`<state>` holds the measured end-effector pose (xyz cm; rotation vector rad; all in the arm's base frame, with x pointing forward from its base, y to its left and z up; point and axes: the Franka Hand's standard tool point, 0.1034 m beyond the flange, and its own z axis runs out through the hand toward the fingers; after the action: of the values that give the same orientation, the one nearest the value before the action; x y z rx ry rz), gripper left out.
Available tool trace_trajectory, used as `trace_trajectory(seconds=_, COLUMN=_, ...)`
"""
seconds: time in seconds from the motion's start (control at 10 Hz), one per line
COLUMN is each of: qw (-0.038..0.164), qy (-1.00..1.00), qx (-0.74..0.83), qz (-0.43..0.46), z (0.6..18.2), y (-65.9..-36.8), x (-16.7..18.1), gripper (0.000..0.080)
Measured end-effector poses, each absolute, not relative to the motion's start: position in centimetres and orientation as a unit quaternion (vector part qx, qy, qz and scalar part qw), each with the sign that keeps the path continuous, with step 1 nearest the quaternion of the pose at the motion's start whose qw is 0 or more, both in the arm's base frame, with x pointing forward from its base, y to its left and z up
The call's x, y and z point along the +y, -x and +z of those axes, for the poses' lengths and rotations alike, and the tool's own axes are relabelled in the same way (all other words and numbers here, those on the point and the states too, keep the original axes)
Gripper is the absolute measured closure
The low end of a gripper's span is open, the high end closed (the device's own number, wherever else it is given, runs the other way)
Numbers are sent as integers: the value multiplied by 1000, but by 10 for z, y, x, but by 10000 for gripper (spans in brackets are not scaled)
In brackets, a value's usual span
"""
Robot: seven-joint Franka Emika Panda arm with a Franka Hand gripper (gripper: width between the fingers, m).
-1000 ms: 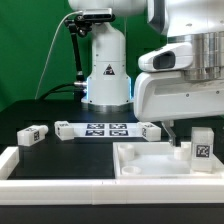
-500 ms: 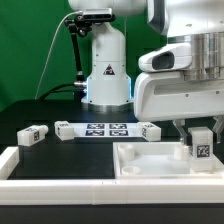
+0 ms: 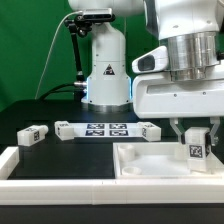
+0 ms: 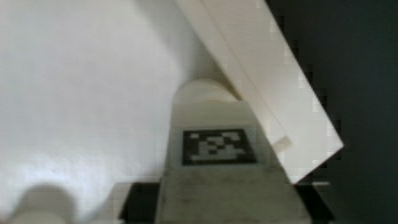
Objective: Assemble one leg
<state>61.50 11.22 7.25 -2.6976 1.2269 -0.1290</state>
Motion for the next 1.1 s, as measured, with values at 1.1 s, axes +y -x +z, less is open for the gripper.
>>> trace_trajectory(seconds=1.1, qw=144, qy=558, qx=817, qz=19, z=71, y=-614, x=121, gripper=505)
